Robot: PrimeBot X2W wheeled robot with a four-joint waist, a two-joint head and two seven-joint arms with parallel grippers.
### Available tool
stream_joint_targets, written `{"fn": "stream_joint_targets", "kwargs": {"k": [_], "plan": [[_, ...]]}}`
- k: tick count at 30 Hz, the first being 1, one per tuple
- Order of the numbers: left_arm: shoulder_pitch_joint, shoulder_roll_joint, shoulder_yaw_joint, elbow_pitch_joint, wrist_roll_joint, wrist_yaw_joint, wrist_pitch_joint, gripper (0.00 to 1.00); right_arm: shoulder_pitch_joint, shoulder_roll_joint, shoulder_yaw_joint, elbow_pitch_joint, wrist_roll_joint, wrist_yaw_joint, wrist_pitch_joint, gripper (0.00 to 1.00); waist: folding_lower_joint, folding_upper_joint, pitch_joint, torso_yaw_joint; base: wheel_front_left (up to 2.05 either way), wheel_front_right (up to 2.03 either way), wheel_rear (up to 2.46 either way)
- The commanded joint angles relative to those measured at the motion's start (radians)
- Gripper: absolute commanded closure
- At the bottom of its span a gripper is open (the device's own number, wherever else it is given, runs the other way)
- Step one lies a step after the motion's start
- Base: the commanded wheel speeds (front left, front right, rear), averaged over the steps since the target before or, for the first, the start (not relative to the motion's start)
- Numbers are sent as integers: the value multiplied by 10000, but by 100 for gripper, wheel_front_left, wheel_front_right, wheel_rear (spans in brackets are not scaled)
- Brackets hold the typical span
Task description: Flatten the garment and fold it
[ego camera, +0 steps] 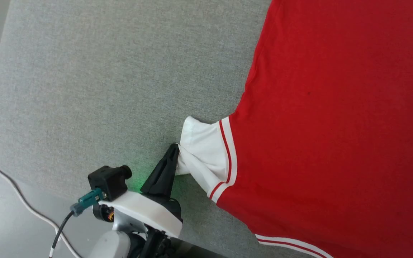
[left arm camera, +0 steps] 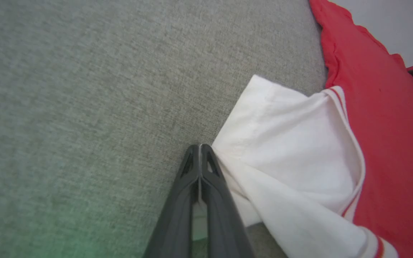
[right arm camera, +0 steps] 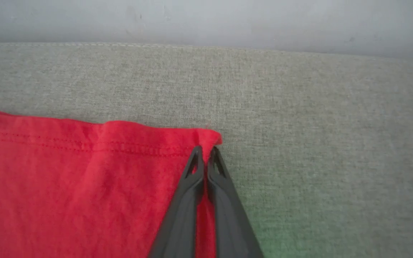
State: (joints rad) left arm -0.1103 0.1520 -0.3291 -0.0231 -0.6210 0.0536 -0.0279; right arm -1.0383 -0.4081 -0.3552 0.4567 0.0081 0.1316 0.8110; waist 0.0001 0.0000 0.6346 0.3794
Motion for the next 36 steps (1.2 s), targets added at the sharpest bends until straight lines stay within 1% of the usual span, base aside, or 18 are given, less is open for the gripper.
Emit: {"fn": "stream_joint_targets", "kwargs": {"k": [1, 3, 7, 11, 14, 17, 21, 26, 31, 35, 36], "plan": [[107, 241, 222, 842, -25, 343, 300, 100, 425, 73, -133, -140, 125, -9, -505, 100, -1, 0, -295, -129, 0, 0, 0], [142, 281, 230, 878, -16, 369, 302, 100, 836, 164, -251, -393, 381, -9, -1413, 100, -1, 0, -571, -221, 0, 0, 0], [333, 428, 275, 895, -13, 450, 360, 100, 2021, 326, -439, -867, 826, -9, -3607, 100, -1, 0, -1282, -525, 0, 0, 0], [610, 670, 368, 811, 9, 592, 490, 100, 3408, 586, -739, -1253, 871, -9, -5701, 100, -1, 0, -2141, -961, 0, 0, 0], [881, 874, 459, 677, 15, 741, 635, 100, 4461, 855, -961, -1414, 827, -9, -6663, 100, -1, 0, -2802, -1328, 0, 0, 0], [1190, 1045, 525, 500, 3, 879, 786, 100, 5485, 1164, -1259, -1668, 723, -9, -7078, 100, -1, 0, -3360, -1697, 0, 0, 0], [1562, 1231, 578, 285, -27, 1023, 978, 100, 6696, 1862, -1782, -2031, 724, -9, -6815, 100, -1, 0, -3966, -2204, 0, 0, 0], [1796, 1374, 575, -6, -48, 1134, 1185, 100, 7888, 2695, -2493, -2602, 687, -9, -5698, 100, -1, 0, -4355, -2726, 0, 0, 0], [1972, 1482, 562, -207, -62, 1229, 1345, 100, 8780, 3213, -3018, -2787, 598, -9, -4210, 100, -1, 0, -4598, -3096, 0, 0, 0], [2099, 1599, 593, -362, -56, 1312, 1443, 100, 9282, 3462, -3154, -2904, 712, -9, -2930, 100, -1, 0, -4676, -3292, 0, 0, 0], [2099, 1599, 593, -362, -56, 1312, 1443, 100, 9282, 3462, -3154, -2904, 712, -9, -2930, 100, -1, 0, -4676, -3292, 0, 0, 0]]}}
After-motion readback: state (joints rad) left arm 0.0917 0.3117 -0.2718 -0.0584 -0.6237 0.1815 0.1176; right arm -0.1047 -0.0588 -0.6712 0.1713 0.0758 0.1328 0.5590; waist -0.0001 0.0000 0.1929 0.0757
